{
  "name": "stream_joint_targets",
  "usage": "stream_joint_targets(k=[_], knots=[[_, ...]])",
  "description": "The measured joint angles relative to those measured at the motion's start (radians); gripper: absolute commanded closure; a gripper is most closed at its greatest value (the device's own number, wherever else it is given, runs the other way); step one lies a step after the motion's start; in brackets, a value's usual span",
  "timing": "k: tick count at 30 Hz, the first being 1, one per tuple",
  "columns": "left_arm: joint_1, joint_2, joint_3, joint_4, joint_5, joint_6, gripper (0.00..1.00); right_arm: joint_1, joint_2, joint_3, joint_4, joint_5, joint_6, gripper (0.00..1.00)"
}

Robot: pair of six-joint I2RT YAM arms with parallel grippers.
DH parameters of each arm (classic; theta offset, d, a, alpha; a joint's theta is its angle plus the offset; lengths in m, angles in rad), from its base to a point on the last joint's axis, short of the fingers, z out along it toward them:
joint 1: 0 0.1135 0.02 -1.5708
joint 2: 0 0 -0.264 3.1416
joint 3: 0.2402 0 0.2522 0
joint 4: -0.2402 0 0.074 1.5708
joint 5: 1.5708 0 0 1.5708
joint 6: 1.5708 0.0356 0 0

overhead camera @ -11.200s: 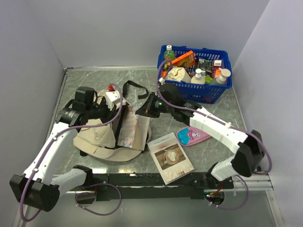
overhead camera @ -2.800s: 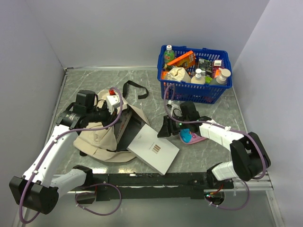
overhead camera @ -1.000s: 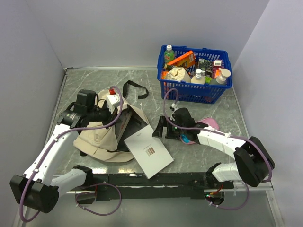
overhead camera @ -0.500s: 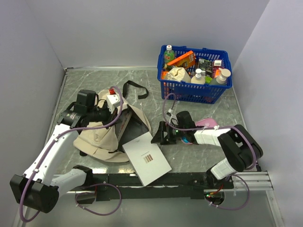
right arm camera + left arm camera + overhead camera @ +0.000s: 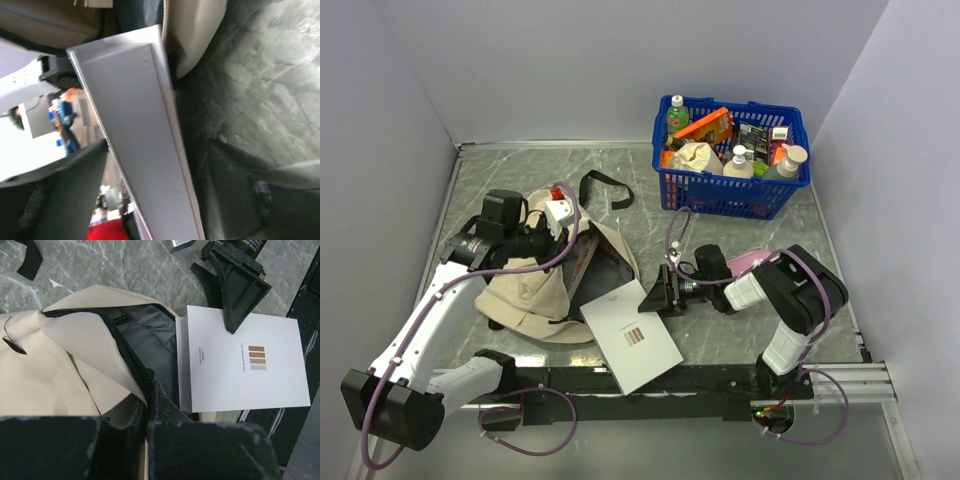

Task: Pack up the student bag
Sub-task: Pick up the book from the center of the board, then place the book in the student bag.

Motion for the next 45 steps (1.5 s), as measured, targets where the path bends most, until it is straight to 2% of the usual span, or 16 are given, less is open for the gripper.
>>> stream_joint_targets(k=[2,3,6,13,16,21,25,27,29,35,40,45], knots=[[0.000,0.000,0.000,0.000,0.000,0.000,0.99,0.000,0.035,-0.002,0.063,-0.032,0.044,0.59],[0.000,0.000,0.000,0.000,0.000,0.000,0.99,0.000,0.046,-0.002,0.093,-0.044,0.061,0.73],[0.000,0.000,0.000,0.000,-0.001,0.000,0.99,0.000,0.060,-0.001,0.150,-0.076,0.102,0.79],[0.000,0.000,0.000,-0.004,-0.001,0.008,0.99,-0.003,0.019,0.006,0.159,-0.080,0.152,0.79],[0.000,0.000,0.002,-0.012,-0.001,0.018,0.99,-0.009,-0.045,0.021,0.147,-0.081,0.170,0.82],[0.000,0.000,0.017,-0.033,-0.002,0.034,0.99,-0.037,-0.111,0.103,0.094,-0.069,0.185,0.83],[0.000,0.000,0.027,-0.050,-0.002,0.034,0.99,-0.050,-0.082,0.204,0.018,-0.045,0.206,0.85],[0.000,0.001,0.034,-0.056,-0.003,0.036,0.99,-0.051,-0.062,0.255,-0.019,-0.032,0.216,0.91],[0.000,0.001,0.042,-0.060,-0.003,0.040,0.99,-0.051,-0.048,0.309,-0.084,-0.014,0.224,0.92],[-0.011,0.014,0.063,-0.064,-0.004,0.046,0.99,-0.037,-0.039,0.458,-0.282,0.130,0.235,1.00],[-0.054,0.047,0.079,-0.063,-0.005,0.028,0.99,0.040,-0.040,0.563,-0.480,0.332,0.222,1.00],[-0.076,0.069,0.127,-0.076,-0.023,0.011,0.99,0.092,-0.057,0.582,-0.594,0.459,0.200,1.00]])
